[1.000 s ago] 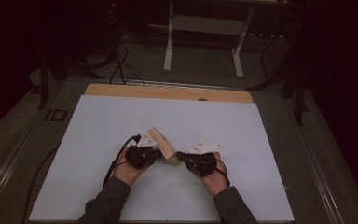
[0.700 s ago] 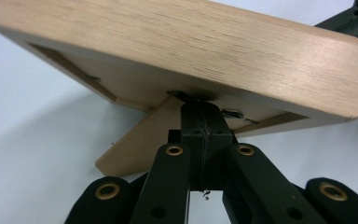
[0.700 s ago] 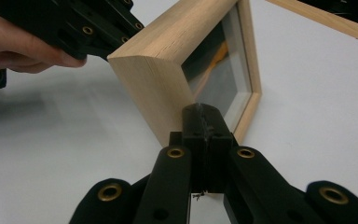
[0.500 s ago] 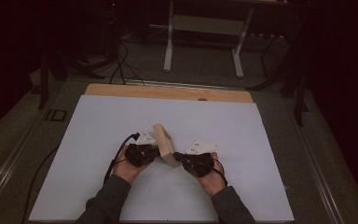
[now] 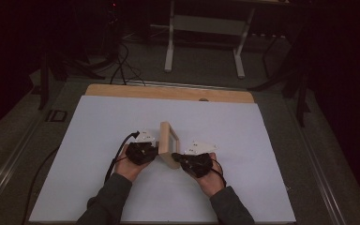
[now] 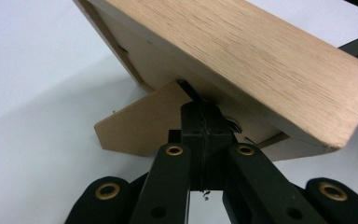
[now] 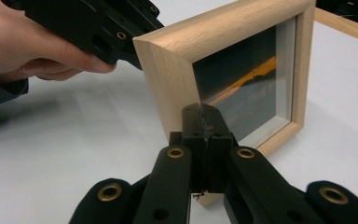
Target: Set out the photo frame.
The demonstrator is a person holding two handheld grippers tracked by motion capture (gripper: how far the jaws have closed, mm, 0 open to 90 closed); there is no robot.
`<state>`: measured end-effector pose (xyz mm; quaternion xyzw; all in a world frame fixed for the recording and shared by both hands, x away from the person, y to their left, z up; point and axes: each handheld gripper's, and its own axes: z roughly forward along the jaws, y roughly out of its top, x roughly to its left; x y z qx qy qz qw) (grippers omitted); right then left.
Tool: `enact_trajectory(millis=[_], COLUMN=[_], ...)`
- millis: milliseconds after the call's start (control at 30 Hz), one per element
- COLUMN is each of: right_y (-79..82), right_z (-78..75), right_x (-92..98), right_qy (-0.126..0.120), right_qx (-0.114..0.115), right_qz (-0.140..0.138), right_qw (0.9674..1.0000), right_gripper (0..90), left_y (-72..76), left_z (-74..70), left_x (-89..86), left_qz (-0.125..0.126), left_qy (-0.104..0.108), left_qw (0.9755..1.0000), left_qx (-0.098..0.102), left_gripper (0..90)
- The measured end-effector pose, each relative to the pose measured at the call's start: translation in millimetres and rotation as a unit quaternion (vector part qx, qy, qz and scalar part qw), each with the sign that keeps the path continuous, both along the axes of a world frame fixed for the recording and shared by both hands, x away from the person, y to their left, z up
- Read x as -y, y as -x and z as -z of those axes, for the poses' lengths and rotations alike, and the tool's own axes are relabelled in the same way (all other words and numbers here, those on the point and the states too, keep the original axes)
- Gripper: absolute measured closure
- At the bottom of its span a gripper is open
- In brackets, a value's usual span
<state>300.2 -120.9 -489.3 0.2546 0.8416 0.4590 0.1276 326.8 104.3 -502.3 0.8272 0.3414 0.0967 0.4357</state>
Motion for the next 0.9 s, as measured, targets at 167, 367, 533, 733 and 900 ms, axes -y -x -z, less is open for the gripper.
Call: enact_trajectory(millis=[167, 367, 533, 733, 900], right_y=[-0.9, -1.3, -1.8, -1.6, -2.3], right_z=[0.2, 0.2, -0.2, -0.6, -1.5], right_x=[-2.6, -4.3, -4.1, -3.0, -0.8], right_qy=[0.0, -0.001, 0.001, 0.003, 0.004], right_qx=[0.002, 0.0, 0.002, 0.004, 0.004], right_qz=[-0.002, -0.002, -0.004, -0.006, -0.004], right_qw=[1.0, 1.0, 1.0, 1.0, 1.0], right_gripper=[89.6, 89.5, 87.6, 85.0, 83.6], left_y=[-2.9, -5.0, -5.4, -5.6, -2.9], left_z=[1.4, 2.9, 3.1, 2.4, -1.1], left_x=[-0.3, -1.0, -1.5, -4.2, -8.0], left_qz=[-0.004, -0.003, -0.004, -0.015, -0.028], left_qy=[0.006, 0.013, 0.013, 0.009, 0.001], left_qw=[1.0, 0.9999, 0.9999, 0.9998, 0.9996], left_qx=[-0.004, -0.006, -0.005, -0.006, -0.001], left_gripper=[89.9, 89.9, 89.2, 83.9, 78.0])
